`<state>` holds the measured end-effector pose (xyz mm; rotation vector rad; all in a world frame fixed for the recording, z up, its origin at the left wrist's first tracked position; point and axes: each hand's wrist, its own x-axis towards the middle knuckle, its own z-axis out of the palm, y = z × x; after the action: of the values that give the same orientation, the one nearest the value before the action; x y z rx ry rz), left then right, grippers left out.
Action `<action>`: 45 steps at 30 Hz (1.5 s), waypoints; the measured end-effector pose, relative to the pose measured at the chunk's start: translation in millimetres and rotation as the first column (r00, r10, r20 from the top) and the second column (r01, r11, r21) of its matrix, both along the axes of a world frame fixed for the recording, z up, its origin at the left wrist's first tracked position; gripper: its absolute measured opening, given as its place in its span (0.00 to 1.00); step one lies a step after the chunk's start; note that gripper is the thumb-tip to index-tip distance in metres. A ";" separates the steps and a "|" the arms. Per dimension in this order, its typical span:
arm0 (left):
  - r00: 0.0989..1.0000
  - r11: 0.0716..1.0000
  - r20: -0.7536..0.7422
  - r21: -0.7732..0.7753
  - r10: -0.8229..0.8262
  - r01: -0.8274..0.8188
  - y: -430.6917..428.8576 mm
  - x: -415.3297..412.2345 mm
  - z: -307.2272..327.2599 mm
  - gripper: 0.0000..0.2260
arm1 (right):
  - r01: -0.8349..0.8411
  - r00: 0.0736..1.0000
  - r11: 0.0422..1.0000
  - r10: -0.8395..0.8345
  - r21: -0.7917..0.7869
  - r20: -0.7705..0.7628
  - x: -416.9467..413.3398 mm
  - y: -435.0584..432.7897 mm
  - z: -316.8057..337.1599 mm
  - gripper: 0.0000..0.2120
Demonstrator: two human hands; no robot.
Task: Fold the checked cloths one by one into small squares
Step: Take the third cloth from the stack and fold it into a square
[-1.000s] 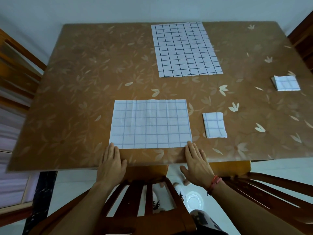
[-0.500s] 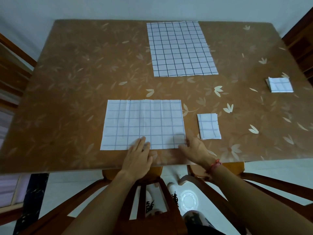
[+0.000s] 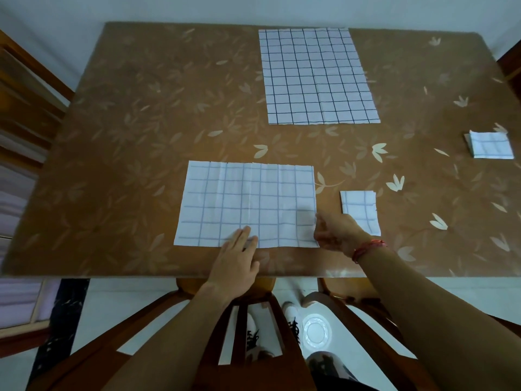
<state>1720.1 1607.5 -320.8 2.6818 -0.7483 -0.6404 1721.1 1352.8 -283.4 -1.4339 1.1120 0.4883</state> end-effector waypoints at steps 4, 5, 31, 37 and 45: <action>1.000 1.000 0.001 -0.012 -0.007 0.007 1.6 0.4 0.4 0.26 | -0.030 1.000 1.000 0.030 -0.001 0.005 8.4 4.9 -1.6 0.13; 1.000 1.000 0.003 -0.015 -0.005 0.005 1.6 0.8 0.7 0.26 | -0.044 0.999 0.999 0.044 -0.011 0.007 10.3 5.7 -2.8 0.14; 0.998 0.994 0.054 0.104 0.012 -0.018 -32.5 -1.4 5.2 0.38 | -0.120 0.984 0.928 0.064 0.352 0.166 -40.0 25.9 23.9 0.16; 0.999 0.999 0.029 0.013 0.032 -0.032 -23.3 -0.1 1.4 0.31 | -0.236 0.957 0.888 0.142 0.396 0.251 -43.6 32.6 33.4 0.18; 0.993 0.990 -0.120 -0.139 0.001 -0.018 6.2 1.8 0.2 0.26 | -0.271 0.909 0.962 0.266 -0.028 0.320 -50.0 10.1 22.0 0.27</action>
<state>1721.9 1613.7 -320.6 2.4939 -0.7202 -0.7122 1671.1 1363.0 -261.4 -1.5946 0.6509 0.4346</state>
